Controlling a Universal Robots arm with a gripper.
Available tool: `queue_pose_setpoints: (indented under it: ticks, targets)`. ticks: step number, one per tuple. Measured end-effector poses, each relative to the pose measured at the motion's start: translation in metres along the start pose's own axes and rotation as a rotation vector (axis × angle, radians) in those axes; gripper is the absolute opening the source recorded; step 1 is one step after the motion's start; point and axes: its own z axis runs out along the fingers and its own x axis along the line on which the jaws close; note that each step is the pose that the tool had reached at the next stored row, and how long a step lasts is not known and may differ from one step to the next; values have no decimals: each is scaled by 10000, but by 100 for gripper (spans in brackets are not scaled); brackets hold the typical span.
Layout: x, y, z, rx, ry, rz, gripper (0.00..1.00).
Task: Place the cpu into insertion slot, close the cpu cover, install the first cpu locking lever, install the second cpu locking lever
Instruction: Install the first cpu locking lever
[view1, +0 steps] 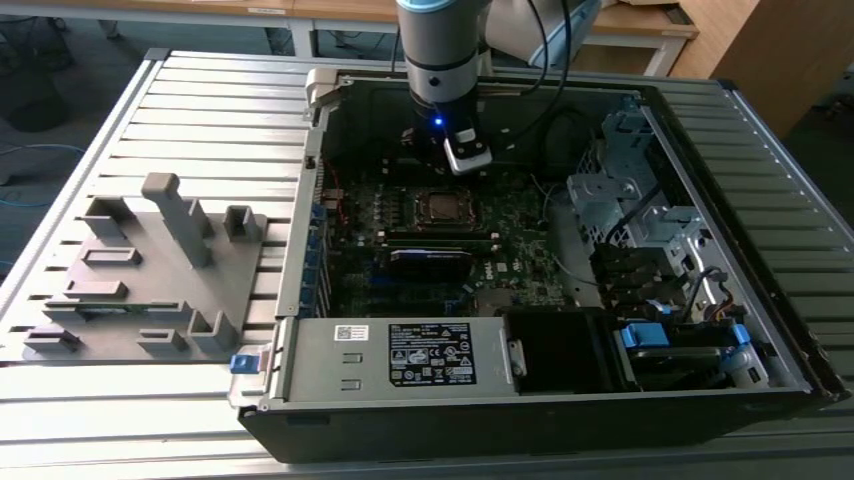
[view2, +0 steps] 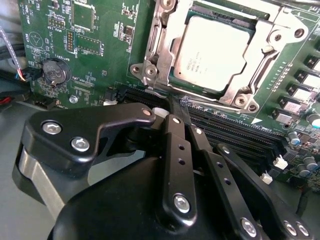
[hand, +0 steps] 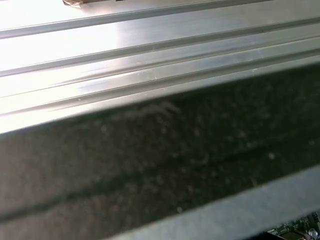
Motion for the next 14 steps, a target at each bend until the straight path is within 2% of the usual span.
queue_pose_setpoints:
  ticks: [14]
  targets:
    - [-5, -28, 16, 4, 2, 1, 10]
